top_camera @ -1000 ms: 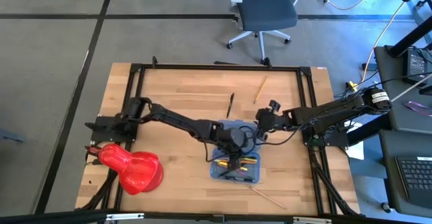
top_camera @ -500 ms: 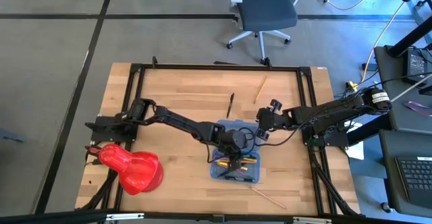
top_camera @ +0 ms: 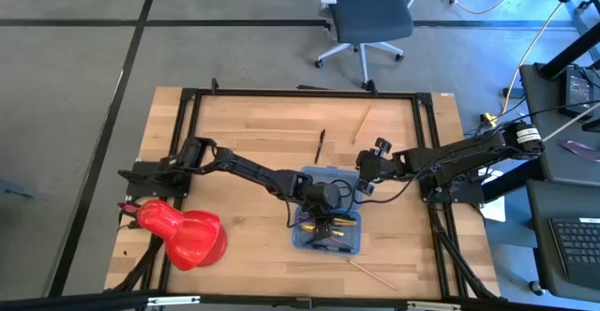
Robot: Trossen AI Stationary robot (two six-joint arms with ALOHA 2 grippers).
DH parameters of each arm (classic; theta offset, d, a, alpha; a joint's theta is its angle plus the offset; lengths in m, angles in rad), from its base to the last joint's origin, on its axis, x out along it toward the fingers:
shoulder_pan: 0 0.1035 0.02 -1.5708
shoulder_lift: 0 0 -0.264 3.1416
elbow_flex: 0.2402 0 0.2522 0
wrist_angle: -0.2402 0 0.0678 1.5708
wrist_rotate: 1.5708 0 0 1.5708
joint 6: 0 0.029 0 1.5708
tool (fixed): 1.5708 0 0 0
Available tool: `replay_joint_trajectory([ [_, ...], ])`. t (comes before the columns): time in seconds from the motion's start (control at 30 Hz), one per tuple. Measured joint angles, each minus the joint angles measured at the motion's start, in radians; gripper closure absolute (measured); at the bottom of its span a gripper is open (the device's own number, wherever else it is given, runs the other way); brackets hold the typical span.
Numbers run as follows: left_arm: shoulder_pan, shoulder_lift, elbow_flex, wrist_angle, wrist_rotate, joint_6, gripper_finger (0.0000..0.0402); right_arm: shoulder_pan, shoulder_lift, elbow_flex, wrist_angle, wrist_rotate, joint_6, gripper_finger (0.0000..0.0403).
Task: Pick & place school supplies into a supply box
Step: Put the top blue pen into the blue supply box, then put the top right yellow pencil into the blue supply box
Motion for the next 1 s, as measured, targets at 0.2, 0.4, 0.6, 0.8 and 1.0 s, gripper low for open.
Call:
replay_joint_trajectory([
  [0.2,0.013,-0.021,-0.001,-0.016,0.002,0.011,0.0276,-0.006,0.000,0.020,-0.003,0.036,0.059,0.0231],
  [0.4,0.098,-0.161,0.002,-0.147,-0.001,0.138,0.0263,-0.033,-0.006,0.082,0.004,0.102,0.159,0.0231],
  [0.6,0.191,-0.246,-0.008,-0.291,-0.258,0.334,0.0266,-0.042,-0.006,0.089,0.069,-0.009,0.174,0.0231],
  [0.8,0.356,-0.255,-0.111,-0.162,-0.028,0.455,0.0266,-0.170,-0.004,0.089,0.035,0.096,0.366,0.0231],
  [1.0,0.531,-0.255,-0.261,0.083,0.155,0.479,0.0266,-0.328,0.047,0.089,0.041,0.097,0.366,0.0231],
])
